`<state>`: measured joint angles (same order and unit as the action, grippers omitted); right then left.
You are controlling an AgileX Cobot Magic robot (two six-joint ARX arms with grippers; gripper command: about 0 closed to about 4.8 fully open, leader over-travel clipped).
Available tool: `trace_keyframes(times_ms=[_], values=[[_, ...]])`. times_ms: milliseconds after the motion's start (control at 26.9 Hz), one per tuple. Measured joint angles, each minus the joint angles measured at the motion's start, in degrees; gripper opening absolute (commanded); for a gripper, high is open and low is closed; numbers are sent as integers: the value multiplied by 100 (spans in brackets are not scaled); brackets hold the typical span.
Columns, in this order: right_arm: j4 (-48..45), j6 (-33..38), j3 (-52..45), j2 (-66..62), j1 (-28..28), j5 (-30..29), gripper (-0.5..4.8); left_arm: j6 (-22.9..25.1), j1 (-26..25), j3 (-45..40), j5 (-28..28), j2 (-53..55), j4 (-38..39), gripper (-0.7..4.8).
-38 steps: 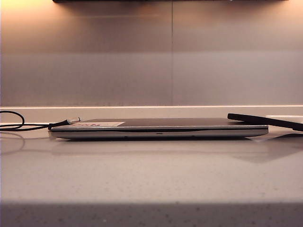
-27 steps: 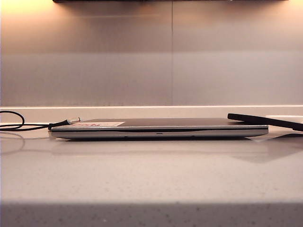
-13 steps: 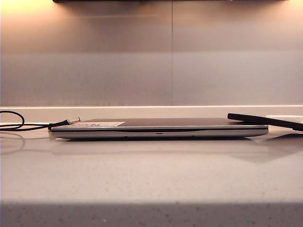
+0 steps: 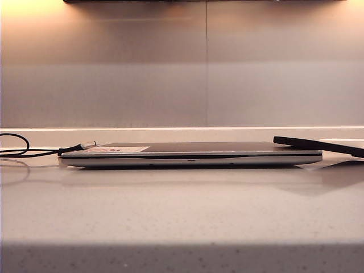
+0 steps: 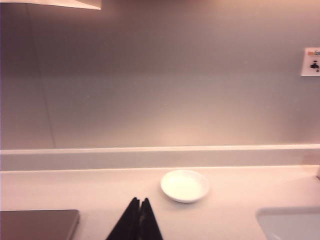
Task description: Pick up the charging cable and the phone, plug the charging cable into the charging port on the phone, and finally place them back on the table.
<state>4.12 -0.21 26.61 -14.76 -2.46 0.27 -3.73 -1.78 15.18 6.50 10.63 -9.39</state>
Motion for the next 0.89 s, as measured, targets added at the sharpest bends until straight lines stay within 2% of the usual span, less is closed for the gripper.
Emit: trace_keyframes(times_ms=[149,371,557,631,706,891], values=[[2,0,439,-566,2,-461,-2,2,203,245,0,564,-20,-6],[-24,2,859,-1185,11,-1051,-2,24,848,282,-2,1375,-428,-6],[-22,4,984,-1362,83,-1231,-3,48,1252,284,7,2087,-872,-6],[2,4,986,-1379,431,-1139,-3,101,1464,286,7,2479,-1086,-6],[13,15,988,-1405,1075,-787,-3,293,1637,289,11,2964,-1250,-6],[190,-212,988,-1458,2118,-111,-2,592,1668,289,11,3320,-1255,-6]])
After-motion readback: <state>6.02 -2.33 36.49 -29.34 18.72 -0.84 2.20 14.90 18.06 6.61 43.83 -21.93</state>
